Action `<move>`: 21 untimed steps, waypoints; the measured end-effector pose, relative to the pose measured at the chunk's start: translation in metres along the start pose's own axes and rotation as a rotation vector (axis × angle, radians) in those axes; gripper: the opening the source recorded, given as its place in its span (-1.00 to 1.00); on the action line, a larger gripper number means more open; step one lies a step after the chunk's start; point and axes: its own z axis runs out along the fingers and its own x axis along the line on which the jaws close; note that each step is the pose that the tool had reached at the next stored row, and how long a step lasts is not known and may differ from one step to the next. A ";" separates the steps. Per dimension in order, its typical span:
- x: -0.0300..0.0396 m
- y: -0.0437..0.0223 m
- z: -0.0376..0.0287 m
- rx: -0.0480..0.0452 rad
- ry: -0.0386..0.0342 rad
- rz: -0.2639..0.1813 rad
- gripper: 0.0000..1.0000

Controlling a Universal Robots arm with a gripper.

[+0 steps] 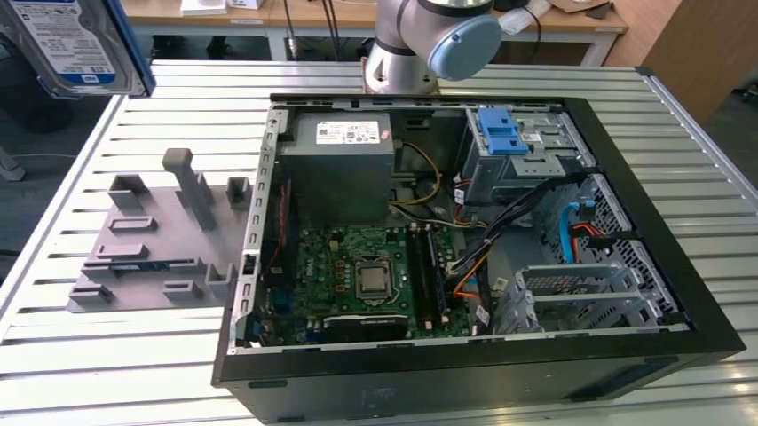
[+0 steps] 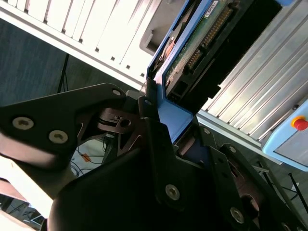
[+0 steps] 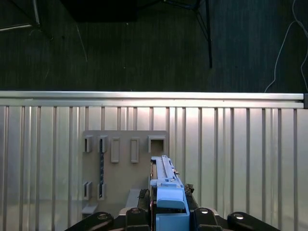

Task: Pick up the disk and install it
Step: 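Pick up the disk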

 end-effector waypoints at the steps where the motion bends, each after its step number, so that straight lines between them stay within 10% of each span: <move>1: 0.0000 -0.0005 0.0000 0.0000 0.0000 0.000 -0.27; 21: 0.0012 -0.0073 -0.0001 0.0000 0.0000 0.000 -0.27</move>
